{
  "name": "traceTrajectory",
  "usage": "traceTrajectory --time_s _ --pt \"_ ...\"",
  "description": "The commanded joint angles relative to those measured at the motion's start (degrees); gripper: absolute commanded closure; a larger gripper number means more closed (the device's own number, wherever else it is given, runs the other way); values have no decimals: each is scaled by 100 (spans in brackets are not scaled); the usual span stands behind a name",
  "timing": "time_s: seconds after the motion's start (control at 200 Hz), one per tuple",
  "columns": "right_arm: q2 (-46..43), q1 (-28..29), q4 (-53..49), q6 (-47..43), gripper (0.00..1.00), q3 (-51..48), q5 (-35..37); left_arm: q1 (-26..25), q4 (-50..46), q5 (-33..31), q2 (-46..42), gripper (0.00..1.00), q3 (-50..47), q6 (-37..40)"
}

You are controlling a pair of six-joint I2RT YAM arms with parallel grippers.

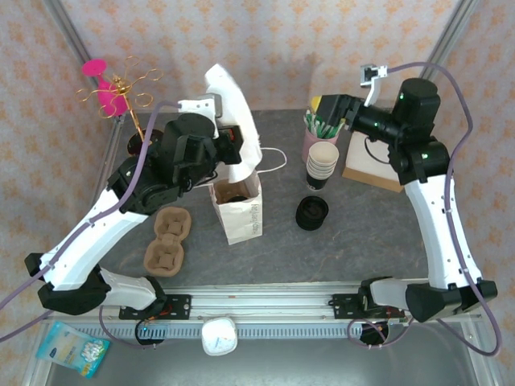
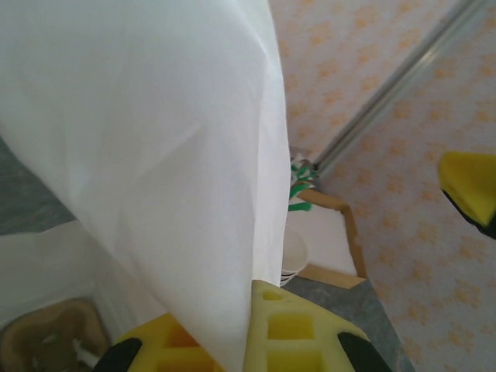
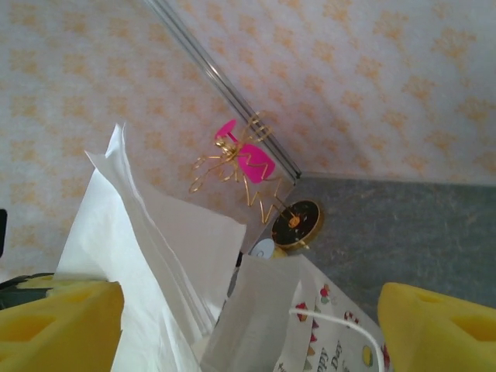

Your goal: Pack the takeout coffee

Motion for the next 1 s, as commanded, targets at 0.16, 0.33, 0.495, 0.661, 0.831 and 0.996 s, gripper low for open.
traceTrajectory --time_s 0.16,0.33,0.495,0.661,0.831,0.996 --pt "-535 145 300 395 11 -920 255 -49 -775 -859 379 100 -141 -839" --pt "-674 144 390 352 8 -1157 283 -28 -534 -1143 418 100 -532 -627" --pt "-706 145 449 357 7 -1249 250 122 -883 -1229 583 100 -609 -826" --pt "-706 145 531 369 7 -1291 250 175 -749 -887 614 100 -879 -739" --pt "-690 144 555 378 7 -1327 231 211 -1084 -946 855 100 -904 -708" --pt "-701 145 580 397 6 -1331 241 219 -992 -771 899 80 -863 -638"
